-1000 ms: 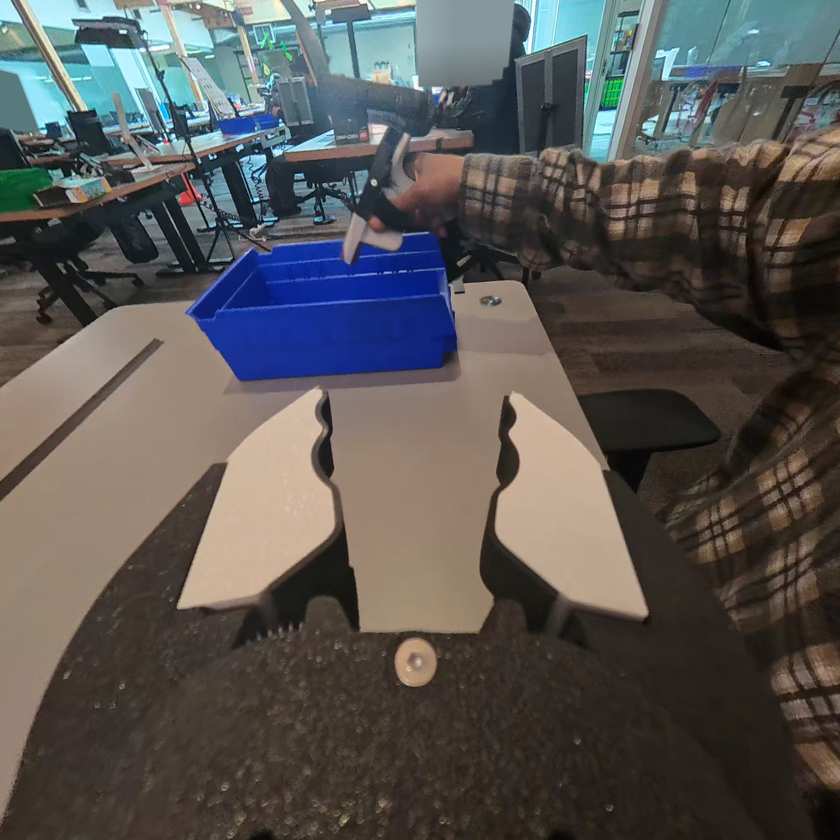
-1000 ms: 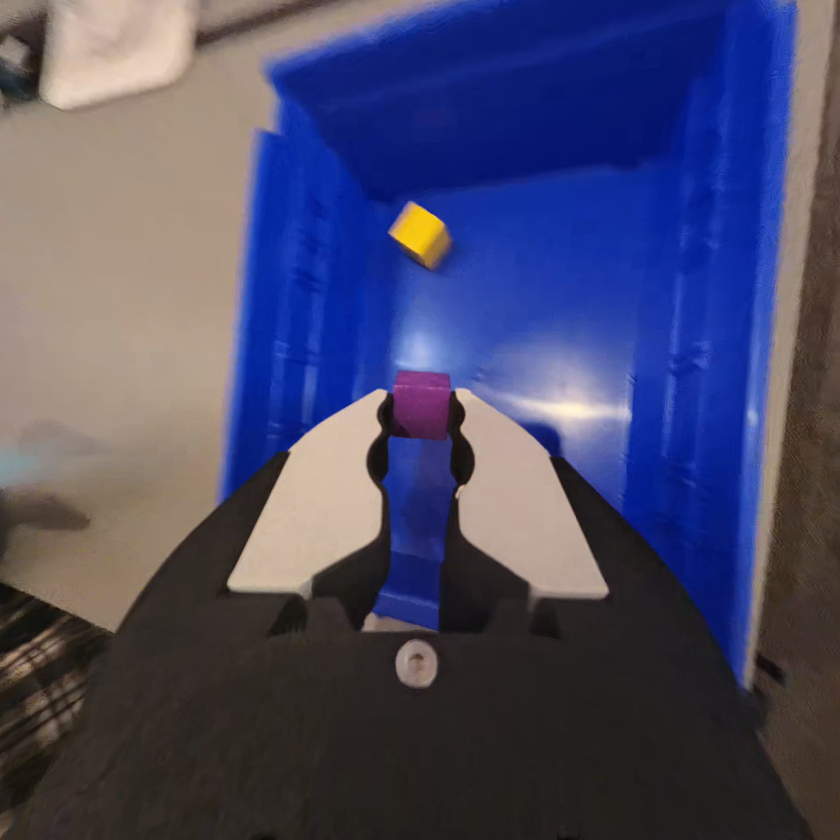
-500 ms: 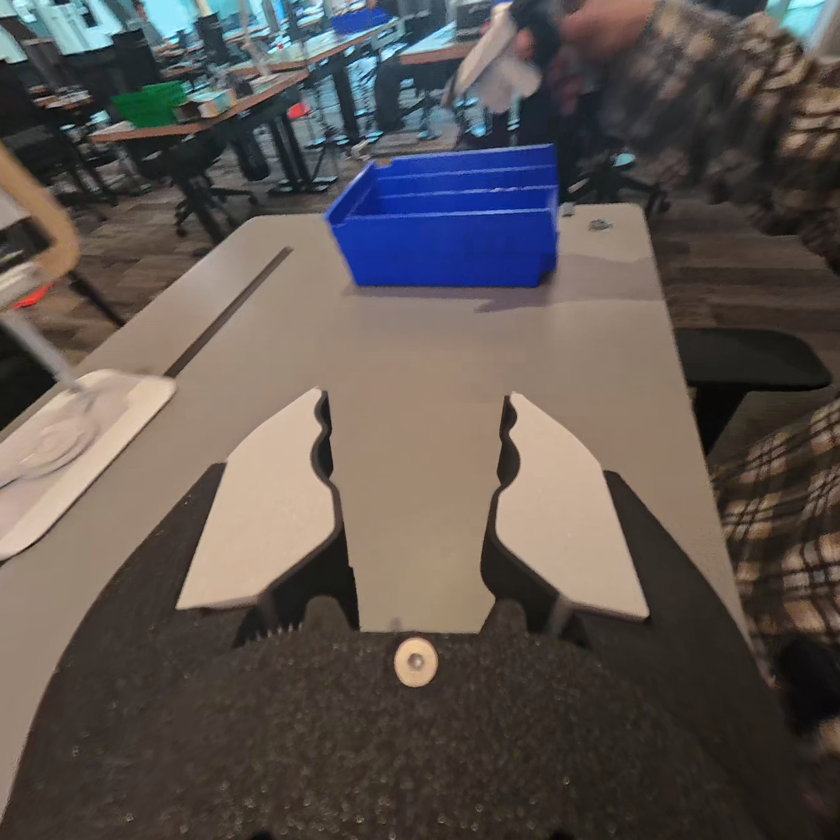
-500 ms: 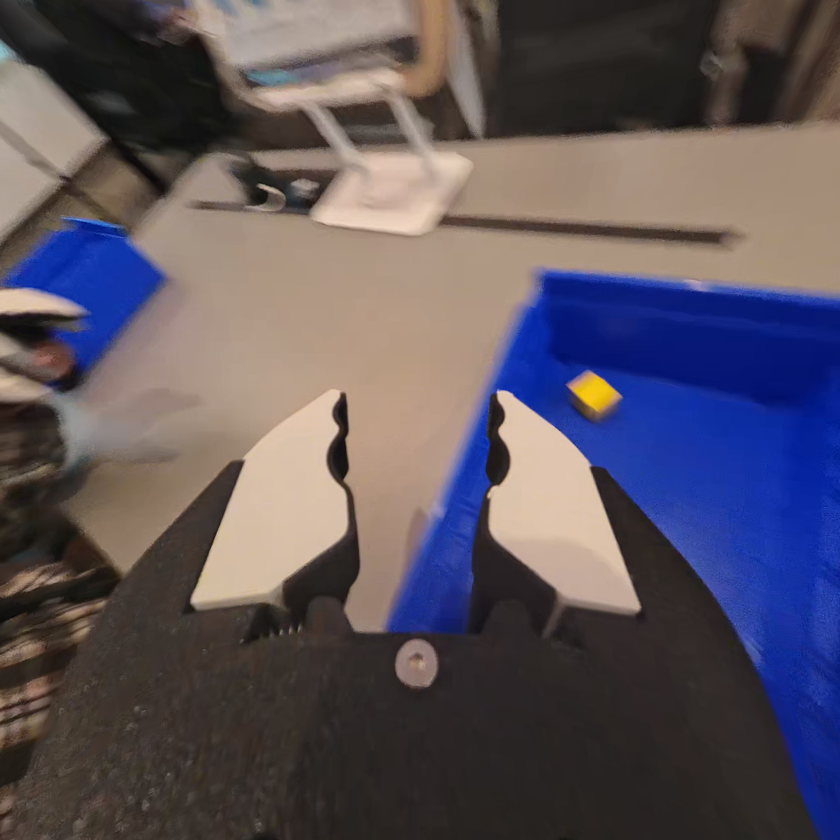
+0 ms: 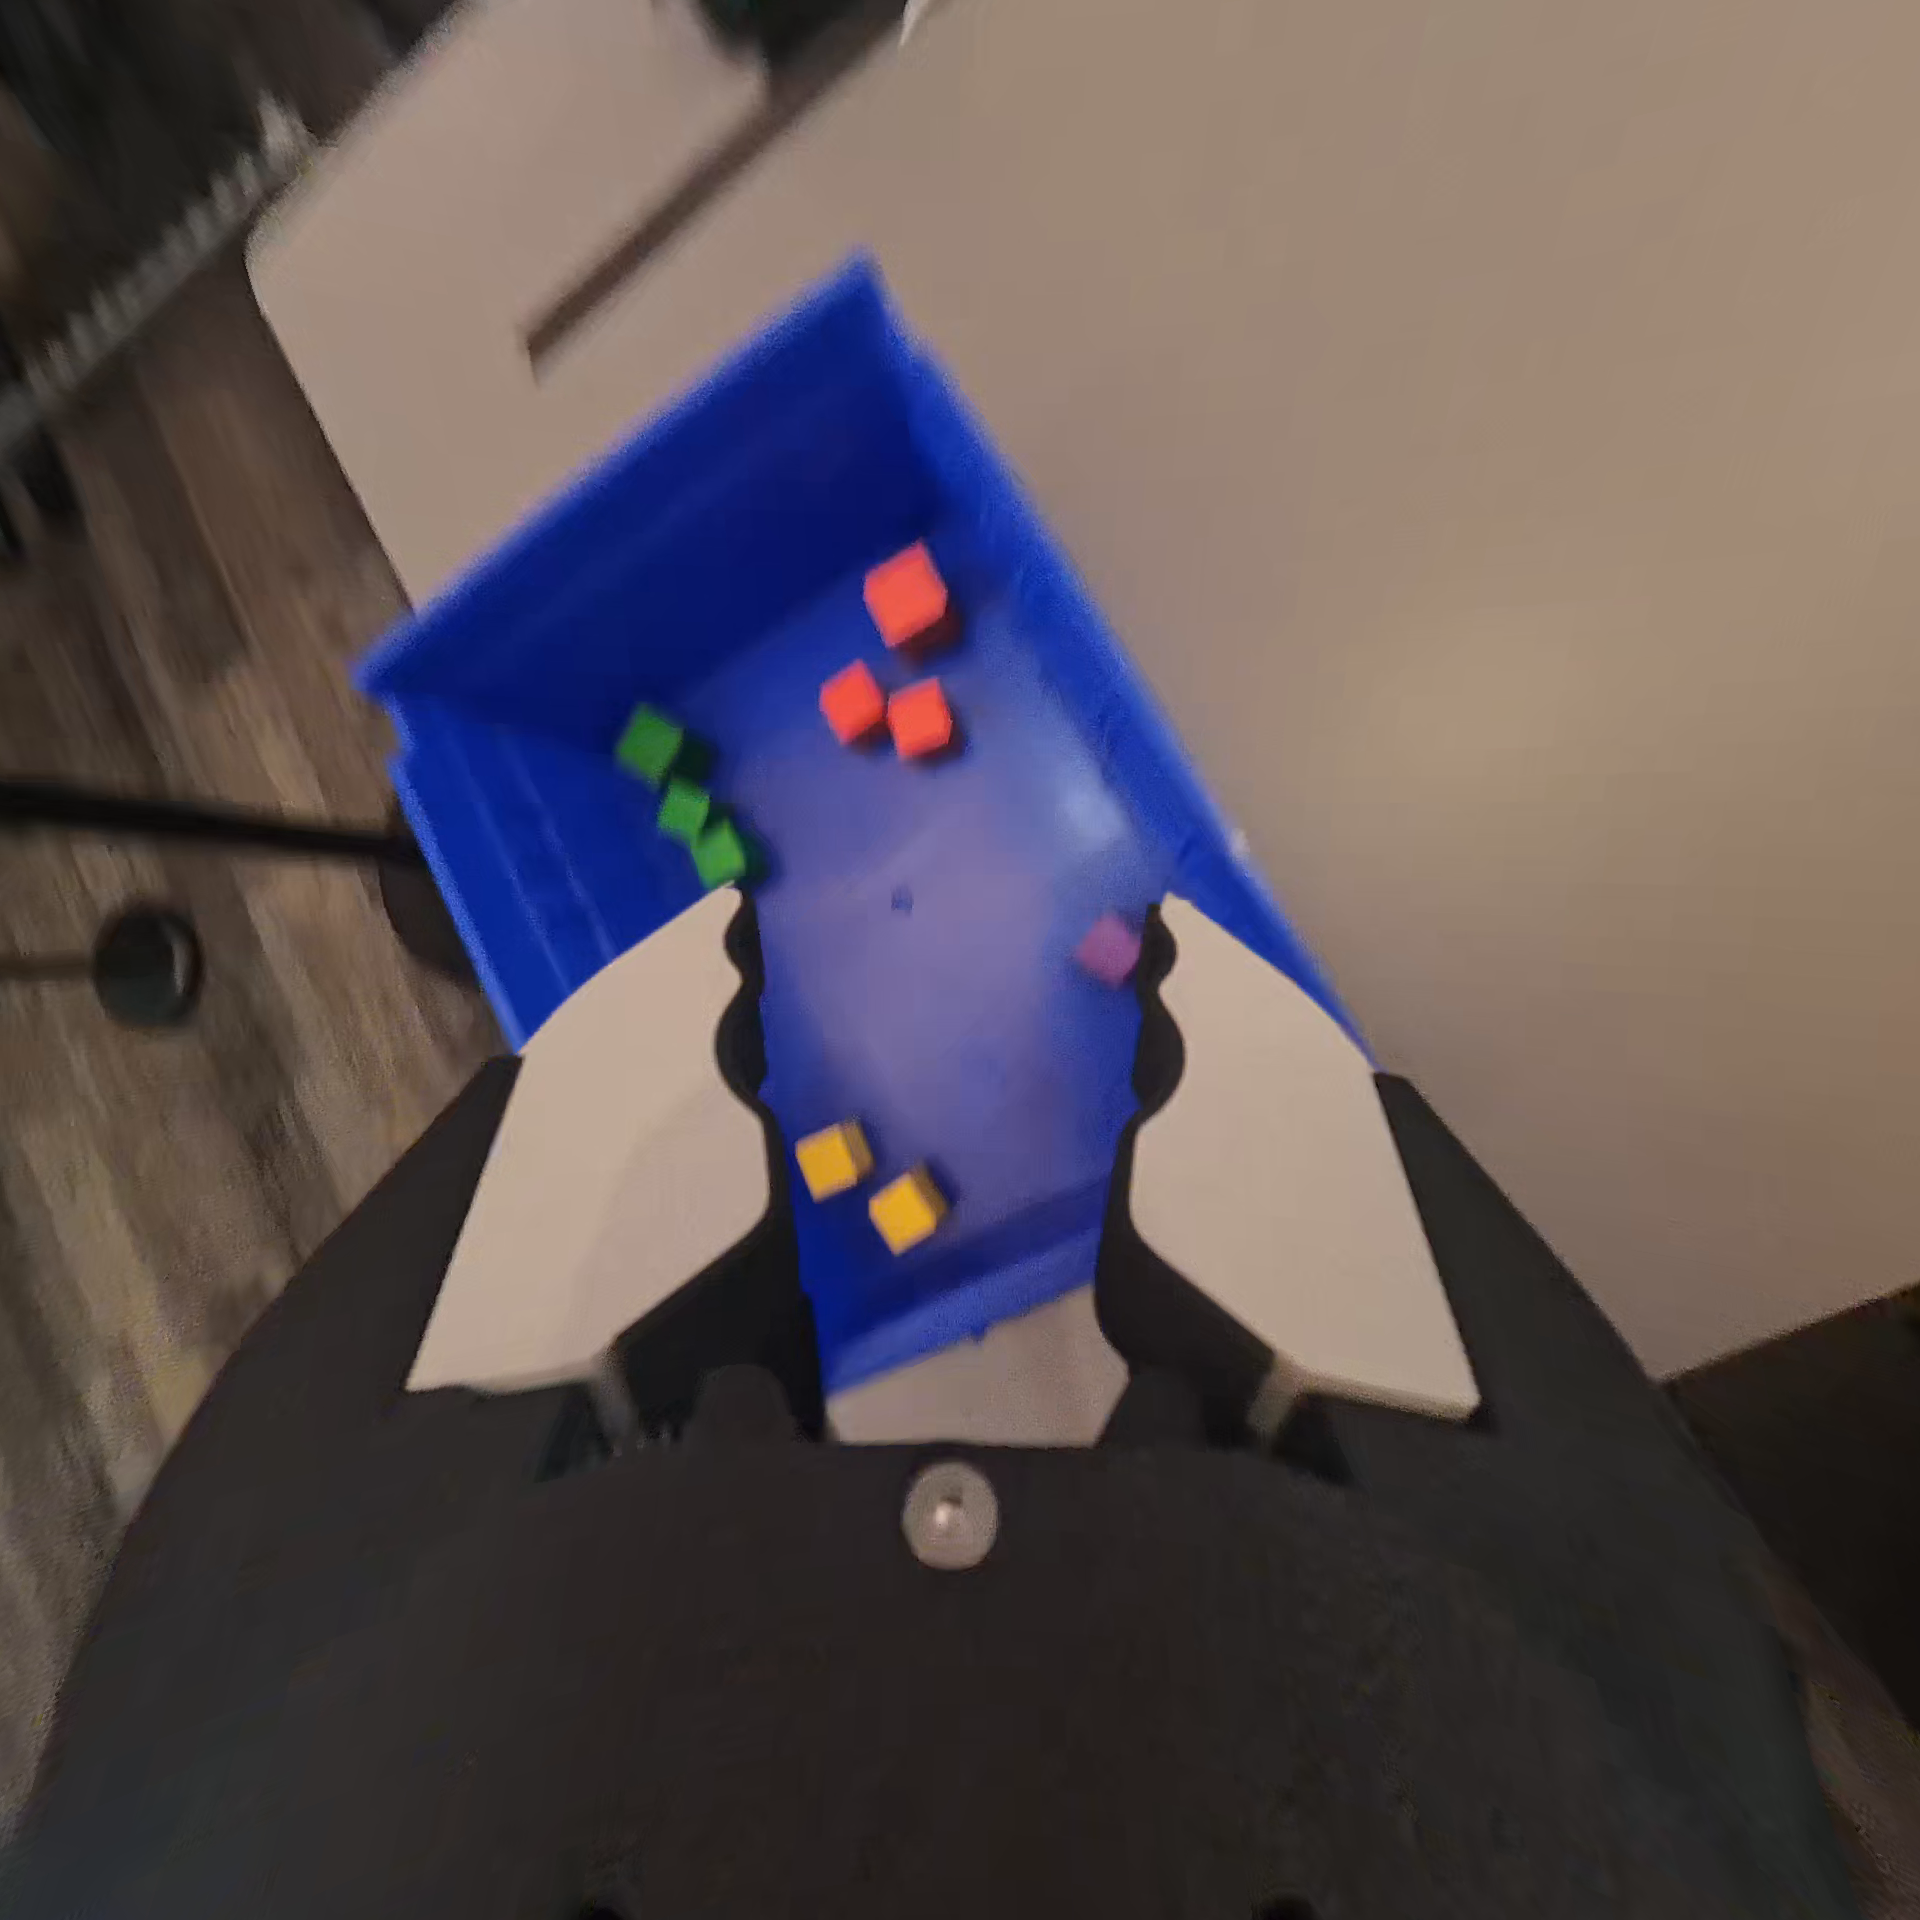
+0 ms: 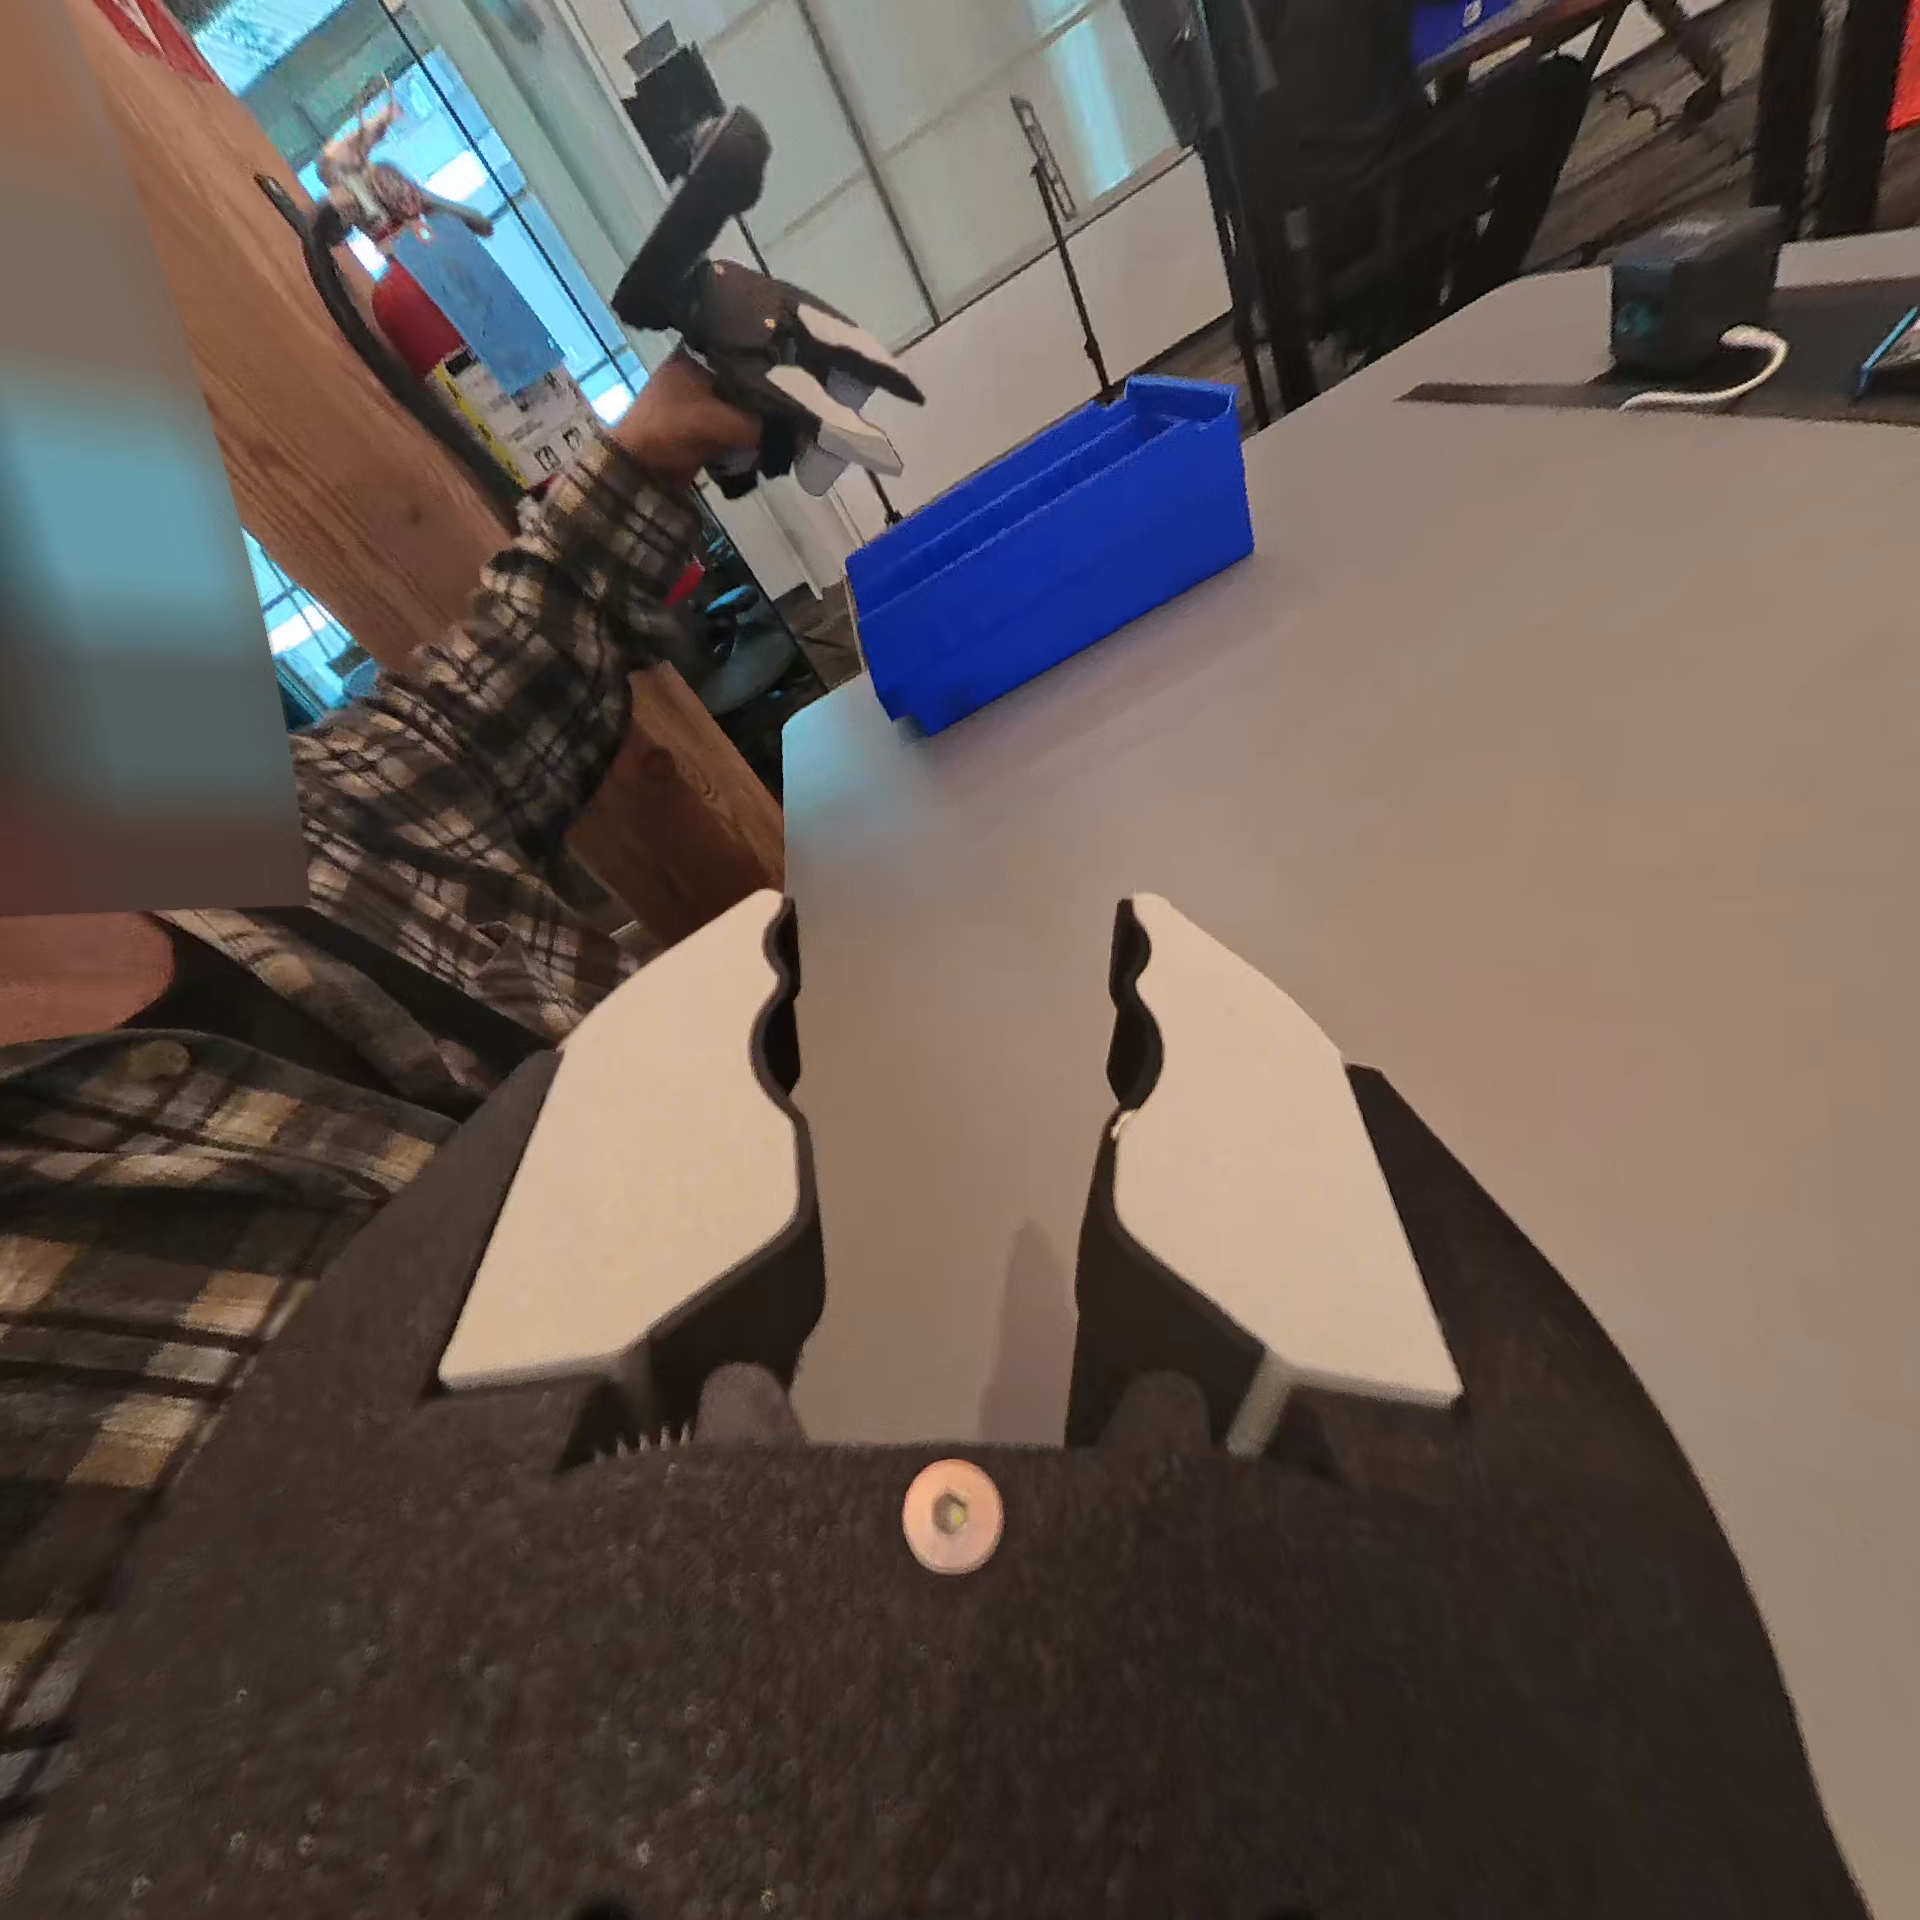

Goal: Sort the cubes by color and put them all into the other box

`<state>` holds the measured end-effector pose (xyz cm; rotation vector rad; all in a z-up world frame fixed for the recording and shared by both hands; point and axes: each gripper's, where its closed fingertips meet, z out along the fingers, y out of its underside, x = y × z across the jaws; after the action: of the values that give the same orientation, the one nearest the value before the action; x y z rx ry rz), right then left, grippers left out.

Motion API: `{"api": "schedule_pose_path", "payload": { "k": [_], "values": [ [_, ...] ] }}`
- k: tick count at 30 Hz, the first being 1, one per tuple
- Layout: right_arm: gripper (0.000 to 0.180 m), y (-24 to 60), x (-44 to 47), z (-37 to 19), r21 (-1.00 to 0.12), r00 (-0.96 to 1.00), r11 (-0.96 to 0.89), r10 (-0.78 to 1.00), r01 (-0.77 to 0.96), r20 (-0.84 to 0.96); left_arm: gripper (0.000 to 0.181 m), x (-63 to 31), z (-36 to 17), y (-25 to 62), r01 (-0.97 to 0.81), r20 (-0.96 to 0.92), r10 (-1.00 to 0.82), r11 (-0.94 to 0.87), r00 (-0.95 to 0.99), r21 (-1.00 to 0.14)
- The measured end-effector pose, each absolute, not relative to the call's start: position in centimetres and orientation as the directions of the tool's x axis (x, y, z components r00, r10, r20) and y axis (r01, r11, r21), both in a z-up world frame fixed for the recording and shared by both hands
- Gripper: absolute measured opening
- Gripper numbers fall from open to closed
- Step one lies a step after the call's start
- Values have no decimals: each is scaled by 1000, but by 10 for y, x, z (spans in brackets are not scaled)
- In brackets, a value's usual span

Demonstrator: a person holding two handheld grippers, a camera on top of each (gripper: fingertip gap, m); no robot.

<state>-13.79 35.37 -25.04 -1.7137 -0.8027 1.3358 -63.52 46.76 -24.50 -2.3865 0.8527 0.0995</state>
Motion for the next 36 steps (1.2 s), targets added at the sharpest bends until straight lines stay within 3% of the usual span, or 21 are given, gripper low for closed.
{"api": "schedule_pose_path", "payload": {
  "k": [3, 7, 11, 15, 25, 30, 32, 34, 36],
  "values": [
    [57, 356, -144, -259, -873, 231, -487, 852, 21, -470, 68, -660, -276, 459, -598, -254, -542, -714, 801, -364],
    [56, 359, -148, -257, -861, 201, -509, 844, 8, -497, 65, -659, -302, 481, -667, -261, -614, -682, 745, -301],
    [56, 358, -150, -253, -864, 218, -501, 849, 39, -482, 64, -651, -320, 522, -730, -265, -683, -601, 680, -325],
    [55, 356, -150, -250, -866, 250, -496, 847, 53, -470, 59, -649, -339, 562, -682, -218, -657, -622, 722, -384],
    [55, 361, -153, -245, -862, 278, -503, 838, 60, -469, 58, -656, -375, 592, -324, -12, -349, -857, 937, -401],
    [56, 360, -160, -247, -857, 259, -508, 841, 80, -474, 42, -653, -396, 593, -272, 21, -299, -893, 954, -359],
    [56, 359, -159, -246, -859, 258, -507, 842, 76, -474, 22, -650, -404, 590, -293, 38, -322, -899, 946, -327],
    [55, 359, -157, -245, -860, 260, -506, 840, 63, -476, 23, -654, -400, 591, -304, 13, -326, -894, 945, -329],
    [54, 360, -155, -245, -856, 260, -515, 833, 45, -488, 22, -656, -378, 596, -306, 5, -336, -863, 942, -402]
  ]
}}
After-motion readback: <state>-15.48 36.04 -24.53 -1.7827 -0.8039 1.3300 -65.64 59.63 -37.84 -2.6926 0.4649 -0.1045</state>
